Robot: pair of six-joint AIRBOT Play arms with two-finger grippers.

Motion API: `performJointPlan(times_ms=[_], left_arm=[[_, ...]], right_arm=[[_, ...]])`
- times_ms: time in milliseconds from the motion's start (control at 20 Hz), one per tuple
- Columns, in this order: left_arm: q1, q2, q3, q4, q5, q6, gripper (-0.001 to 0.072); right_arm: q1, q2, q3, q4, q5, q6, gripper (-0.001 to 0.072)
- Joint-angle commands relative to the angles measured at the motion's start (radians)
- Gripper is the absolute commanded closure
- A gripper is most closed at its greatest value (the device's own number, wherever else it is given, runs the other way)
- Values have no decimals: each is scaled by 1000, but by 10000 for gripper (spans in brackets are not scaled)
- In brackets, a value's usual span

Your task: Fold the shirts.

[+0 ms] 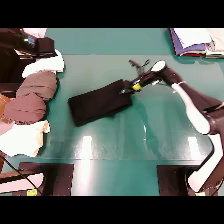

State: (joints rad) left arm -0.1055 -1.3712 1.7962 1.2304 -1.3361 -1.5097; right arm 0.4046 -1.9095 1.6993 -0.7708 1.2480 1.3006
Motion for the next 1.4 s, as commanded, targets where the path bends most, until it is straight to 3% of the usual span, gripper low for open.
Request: performJointPlan(times_ms=[0,200,650,850,1100,1150,1350], left_arm=[[-106,0,0,0,26,-13,678],[-208,0,0,0,96,-36,678],[-264,0,0,-3,208,-88,678],[-264,0,0,-3,210,-88,678],[-264,0,0,1,209,-82,678],[-264,0,0,2,209,-78,678],[-264,0,0,6,206,-60,677]], right_arm=[[-162,138,8,-177,32,33,689],[-486,308,-12,-287,54,56,689],[-1261,547,-350,-296,-39,124,689],[-1330,583,-505,-298,-51,142,689],[-1228,660,-635,-306,-37,142,686],[-1205,676,-645,-315,-21,142,642],[-1152,755,-645,-566,40,142,289]])
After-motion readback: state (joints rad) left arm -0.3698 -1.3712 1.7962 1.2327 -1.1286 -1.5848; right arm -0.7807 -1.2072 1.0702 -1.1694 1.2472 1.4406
